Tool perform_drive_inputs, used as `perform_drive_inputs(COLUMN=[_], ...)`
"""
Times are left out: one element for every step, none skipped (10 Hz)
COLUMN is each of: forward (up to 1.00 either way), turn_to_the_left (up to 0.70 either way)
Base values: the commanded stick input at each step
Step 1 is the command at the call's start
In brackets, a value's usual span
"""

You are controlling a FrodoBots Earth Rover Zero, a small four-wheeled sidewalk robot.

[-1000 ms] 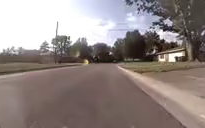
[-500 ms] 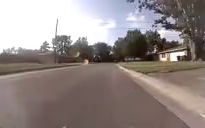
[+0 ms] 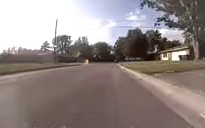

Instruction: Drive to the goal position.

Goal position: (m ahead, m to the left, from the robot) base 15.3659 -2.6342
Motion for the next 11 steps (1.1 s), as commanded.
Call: perform_drive_inputs(forward=[0.85,0.85,0.85,0.85,0.85,0.85,0.85,0.85,0.85,0.85,0.85], turn_to_the_left=[0.00,0.00,0.00,0.00,0.00,0.00,0.00,0.00,0.00,0.00,0.00])
